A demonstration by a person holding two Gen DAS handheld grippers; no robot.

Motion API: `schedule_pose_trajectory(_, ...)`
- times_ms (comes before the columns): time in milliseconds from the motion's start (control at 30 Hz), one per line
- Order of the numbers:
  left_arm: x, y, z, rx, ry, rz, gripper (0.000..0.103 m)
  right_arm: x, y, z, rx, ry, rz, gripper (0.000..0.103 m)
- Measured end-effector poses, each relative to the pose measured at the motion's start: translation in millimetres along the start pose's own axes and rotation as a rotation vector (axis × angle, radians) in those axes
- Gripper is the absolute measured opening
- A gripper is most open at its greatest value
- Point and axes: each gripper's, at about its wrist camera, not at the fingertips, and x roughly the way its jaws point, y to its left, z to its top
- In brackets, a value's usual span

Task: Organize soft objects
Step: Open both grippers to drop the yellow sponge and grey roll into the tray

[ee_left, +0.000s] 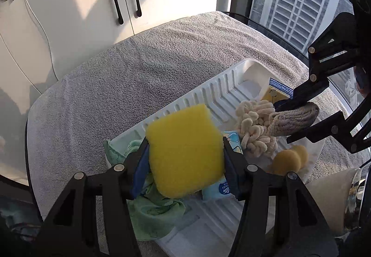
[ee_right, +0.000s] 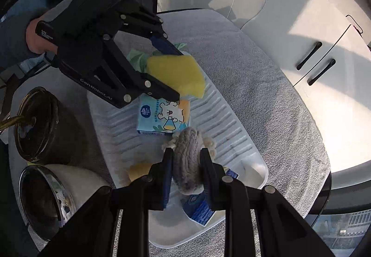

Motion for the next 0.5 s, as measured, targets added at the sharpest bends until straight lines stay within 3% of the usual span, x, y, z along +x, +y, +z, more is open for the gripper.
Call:
schedule_pose_trajectory(267,19,-11,-9,0.05,0.018,-0.026,0.057,42,19,0,-0.067,0.06,0.033,0.026)
schedule_pose_trajectory(433,20,-10,-9,0.034,0.005,-0.037,0.06,42,20,-7,-0.046,0.056,0.029,0.027)
schedule_pose_trajectory(500,18,-10,-10,0.028,0.004,-0.052,0.072,38,19,-8,-0.029,0.048,0.021,0.041)
